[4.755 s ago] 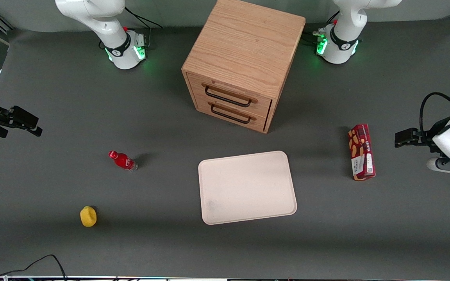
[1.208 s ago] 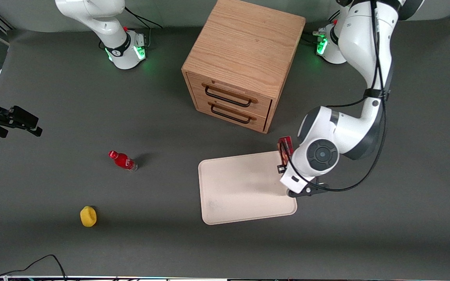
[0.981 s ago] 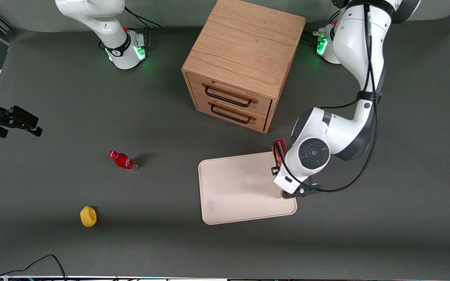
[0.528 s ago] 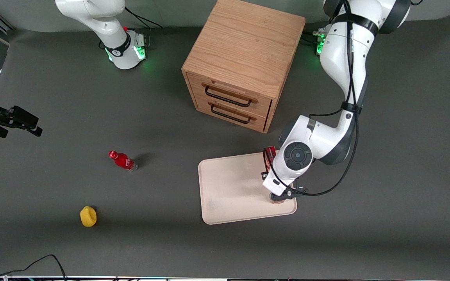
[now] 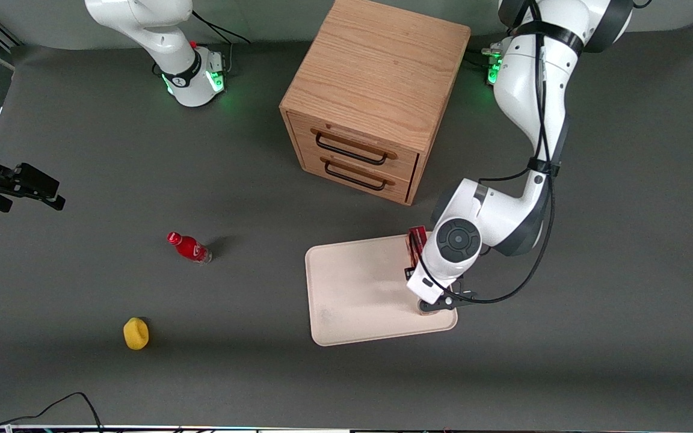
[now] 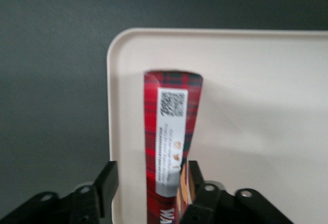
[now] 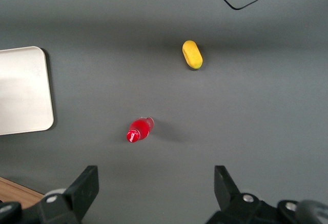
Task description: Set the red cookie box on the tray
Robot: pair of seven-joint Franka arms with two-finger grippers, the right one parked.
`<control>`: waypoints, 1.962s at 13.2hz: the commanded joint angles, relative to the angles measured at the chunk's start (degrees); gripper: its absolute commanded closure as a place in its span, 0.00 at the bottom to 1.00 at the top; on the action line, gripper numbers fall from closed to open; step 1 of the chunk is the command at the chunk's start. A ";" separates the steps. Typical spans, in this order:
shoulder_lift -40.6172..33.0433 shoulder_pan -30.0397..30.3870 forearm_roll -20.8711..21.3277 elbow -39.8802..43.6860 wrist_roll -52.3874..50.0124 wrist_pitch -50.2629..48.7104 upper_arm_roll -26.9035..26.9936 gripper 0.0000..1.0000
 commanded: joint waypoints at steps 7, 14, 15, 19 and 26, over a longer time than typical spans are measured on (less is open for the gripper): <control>-12.34 10.42 -1.86 4.15 15.22 -21.21 0.04 0.00; -24.82 22.46 -1.42 -1.27 31.34 -27.22 0.31 0.00; -27.27 22.56 -1.33 -5.38 32.83 -24.95 0.40 0.00; -40.03 25.46 -1.16 -27.19 35.30 -10.00 0.40 0.00; -43.21 26.52 2.09 -19.24 35.48 -20.08 0.40 0.00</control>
